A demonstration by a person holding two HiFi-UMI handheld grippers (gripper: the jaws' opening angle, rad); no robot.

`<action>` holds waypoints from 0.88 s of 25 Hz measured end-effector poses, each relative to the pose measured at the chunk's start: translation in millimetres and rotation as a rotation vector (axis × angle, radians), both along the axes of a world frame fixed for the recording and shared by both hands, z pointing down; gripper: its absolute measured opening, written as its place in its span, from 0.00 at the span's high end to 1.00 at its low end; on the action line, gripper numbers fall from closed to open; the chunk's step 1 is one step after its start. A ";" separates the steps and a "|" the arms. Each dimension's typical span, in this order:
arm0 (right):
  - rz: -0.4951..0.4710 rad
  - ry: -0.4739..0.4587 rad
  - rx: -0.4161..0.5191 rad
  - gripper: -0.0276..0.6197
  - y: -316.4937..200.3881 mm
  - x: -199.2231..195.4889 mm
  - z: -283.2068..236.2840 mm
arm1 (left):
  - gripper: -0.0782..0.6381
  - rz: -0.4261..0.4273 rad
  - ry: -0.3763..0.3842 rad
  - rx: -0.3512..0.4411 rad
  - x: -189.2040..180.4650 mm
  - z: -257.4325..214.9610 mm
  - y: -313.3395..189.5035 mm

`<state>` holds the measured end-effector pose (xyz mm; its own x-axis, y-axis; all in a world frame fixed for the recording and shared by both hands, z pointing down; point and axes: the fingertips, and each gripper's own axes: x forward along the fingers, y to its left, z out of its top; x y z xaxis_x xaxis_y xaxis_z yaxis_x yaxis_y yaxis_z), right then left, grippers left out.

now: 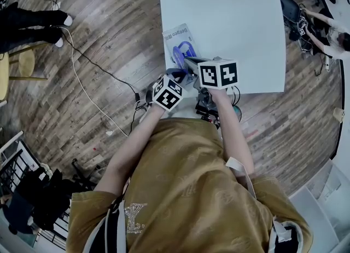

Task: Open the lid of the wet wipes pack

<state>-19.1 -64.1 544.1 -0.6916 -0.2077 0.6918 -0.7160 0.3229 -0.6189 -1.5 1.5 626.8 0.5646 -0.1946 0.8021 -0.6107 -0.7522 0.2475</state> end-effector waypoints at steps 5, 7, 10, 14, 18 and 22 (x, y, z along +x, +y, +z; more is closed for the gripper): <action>0.021 -0.025 -0.016 0.95 -3.8 7.4 1.1 | 0.88 0.009 0.001 0.008 3.5 -1.1 -0.4; 0.022 -0.023 -0.012 0.95 -5.5 10.2 1.9 | 0.88 0.014 -0.002 0.015 5.2 -1.0 -1.3; 0.029 -0.025 -0.007 0.95 -6.0 9.4 2.0 | 0.88 0.015 -0.005 0.028 3.3 -4.0 -0.7; 0.055 -0.028 0.003 0.95 -10.5 12.5 4.3 | 0.88 -0.032 0.031 0.060 -7.0 -17.6 -6.6; 0.071 -0.053 0.003 0.95 -11.0 13.2 4.5 | 0.88 -0.146 0.072 0.111 -31.4 -32.6 -24.3; 0.075 -0.077 -0.003 0.95 -9.3 11.2 4.0 | 0.88 -0.263 0.089 0.181 -56.9 -46.9 -51.9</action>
